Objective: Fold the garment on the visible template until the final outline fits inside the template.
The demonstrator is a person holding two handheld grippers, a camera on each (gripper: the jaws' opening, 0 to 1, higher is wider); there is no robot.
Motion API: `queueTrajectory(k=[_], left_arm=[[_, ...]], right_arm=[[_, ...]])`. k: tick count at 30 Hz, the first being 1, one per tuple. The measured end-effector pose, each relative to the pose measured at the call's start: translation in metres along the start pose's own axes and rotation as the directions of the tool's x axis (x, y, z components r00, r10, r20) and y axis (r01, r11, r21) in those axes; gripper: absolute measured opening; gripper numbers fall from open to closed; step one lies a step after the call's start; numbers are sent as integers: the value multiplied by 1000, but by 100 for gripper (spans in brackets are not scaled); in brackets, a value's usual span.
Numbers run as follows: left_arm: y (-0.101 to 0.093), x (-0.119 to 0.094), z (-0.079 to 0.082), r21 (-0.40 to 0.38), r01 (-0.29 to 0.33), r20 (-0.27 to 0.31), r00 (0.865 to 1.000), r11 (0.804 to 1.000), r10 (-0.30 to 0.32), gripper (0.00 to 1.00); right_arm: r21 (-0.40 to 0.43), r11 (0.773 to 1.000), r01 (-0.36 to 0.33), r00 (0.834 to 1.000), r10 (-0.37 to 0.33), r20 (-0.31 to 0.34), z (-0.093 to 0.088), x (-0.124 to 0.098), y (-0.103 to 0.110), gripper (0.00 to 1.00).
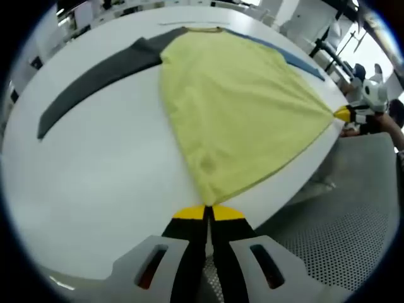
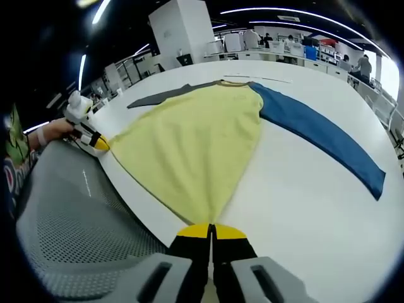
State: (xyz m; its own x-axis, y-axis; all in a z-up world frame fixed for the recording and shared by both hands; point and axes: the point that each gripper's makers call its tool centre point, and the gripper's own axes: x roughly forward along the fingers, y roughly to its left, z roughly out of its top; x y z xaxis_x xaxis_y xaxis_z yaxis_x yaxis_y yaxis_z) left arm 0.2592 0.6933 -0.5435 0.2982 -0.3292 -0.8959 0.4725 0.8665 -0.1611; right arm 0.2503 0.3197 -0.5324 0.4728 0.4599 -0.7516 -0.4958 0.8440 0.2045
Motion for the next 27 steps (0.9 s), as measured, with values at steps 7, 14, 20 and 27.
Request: queueTrajectory(k=[7,14,20,27], left_arm=[[0,-5,4,25,-1,13,1000,1000,0,0],[0,-20,27,31,19,98,995,999,-22,14],[-15,-37,62,116,65,265,959,991,-94,29],[-29,-59,90,140,152,435,878,978,-199,43]], right_arm=[[-15,1000,-14,1000,15,15,3,-1,4,3],[30,999,-18,996,15,90,19,-8,2,19],[36,999,-4,992,-1,123,27,-14,-5,36],[28,1000,5,988,-9,155,35,-21,-12,56]])
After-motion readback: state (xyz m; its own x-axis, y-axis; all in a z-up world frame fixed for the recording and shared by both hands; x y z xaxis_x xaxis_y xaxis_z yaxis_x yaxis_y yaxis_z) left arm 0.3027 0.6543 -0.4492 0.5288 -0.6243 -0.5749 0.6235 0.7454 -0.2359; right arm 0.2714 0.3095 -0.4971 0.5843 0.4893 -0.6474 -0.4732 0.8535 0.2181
